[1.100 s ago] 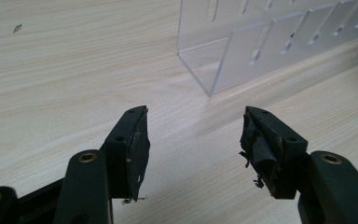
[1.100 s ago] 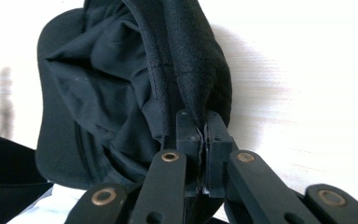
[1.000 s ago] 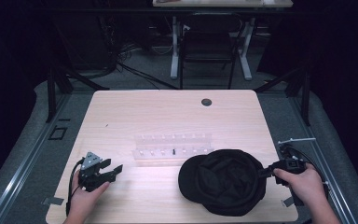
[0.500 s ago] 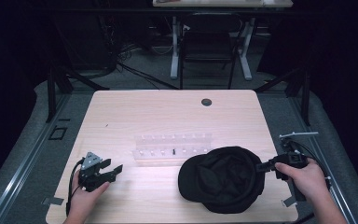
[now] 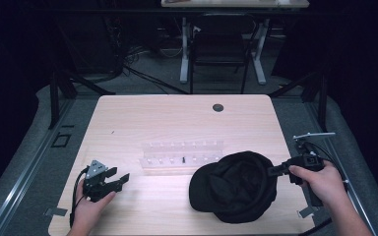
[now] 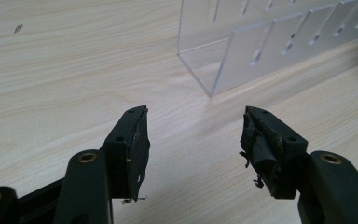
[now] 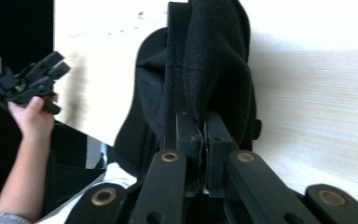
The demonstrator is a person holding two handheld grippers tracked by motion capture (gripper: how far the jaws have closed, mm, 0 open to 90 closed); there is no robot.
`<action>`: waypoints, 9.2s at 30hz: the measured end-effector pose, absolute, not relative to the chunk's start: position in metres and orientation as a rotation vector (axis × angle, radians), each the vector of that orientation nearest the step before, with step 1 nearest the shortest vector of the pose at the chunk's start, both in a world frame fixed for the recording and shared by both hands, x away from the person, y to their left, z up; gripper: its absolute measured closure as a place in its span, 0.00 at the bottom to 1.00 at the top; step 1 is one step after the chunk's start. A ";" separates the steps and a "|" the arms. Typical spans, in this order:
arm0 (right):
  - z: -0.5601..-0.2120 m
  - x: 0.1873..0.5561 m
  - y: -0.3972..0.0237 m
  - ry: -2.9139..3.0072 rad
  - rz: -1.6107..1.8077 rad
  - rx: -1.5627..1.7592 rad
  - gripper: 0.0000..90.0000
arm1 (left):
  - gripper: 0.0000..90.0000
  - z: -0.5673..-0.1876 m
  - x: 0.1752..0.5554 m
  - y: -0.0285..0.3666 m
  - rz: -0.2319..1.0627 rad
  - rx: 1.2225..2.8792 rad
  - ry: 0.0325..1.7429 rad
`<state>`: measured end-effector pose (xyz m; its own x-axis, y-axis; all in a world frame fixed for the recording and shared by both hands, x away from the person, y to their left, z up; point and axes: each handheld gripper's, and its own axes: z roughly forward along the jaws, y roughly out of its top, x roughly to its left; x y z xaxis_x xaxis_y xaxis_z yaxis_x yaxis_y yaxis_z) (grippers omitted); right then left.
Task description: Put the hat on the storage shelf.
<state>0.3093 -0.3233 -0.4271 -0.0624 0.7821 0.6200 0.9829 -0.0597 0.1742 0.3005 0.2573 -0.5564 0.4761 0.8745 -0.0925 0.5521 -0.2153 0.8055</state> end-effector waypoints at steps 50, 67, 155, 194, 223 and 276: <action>-0.344 0.314 -0.299 -1.882 -1.123 -1.745 0.98 | 0.46 -0.557 0.301 0.258 0.492 1.899 1.192; -0.326 0.317 -0.309 -1.807 -1.206 -1.740 0.98 | 0.46 -0.557 0.301 0.257 0.494 1.901 1.192; -0.272 0.396 -0.226 -1.770 -1.380 -1.640 0.98 | 0.46 -0.556 0.302 0.257 0.478 1.894 1.181; -0.308 0.430 -0.189 -1.744 -1.343 -1.678 0.98 | 0.46 -0.556 0.303 0.256 0.473 1.891 1.176; -0.321 0.427 -0.161 -1.666 -1.393 -1.548 0.96 | 0.50 -0.542 0.300 0.239 0.474 1.885 1.108; -0.320 0.426 -0.148 -1.680 -1.411 -1.531 0.95 | 0.76 -0.475 0.309 0.096 0.449 2.020 0.713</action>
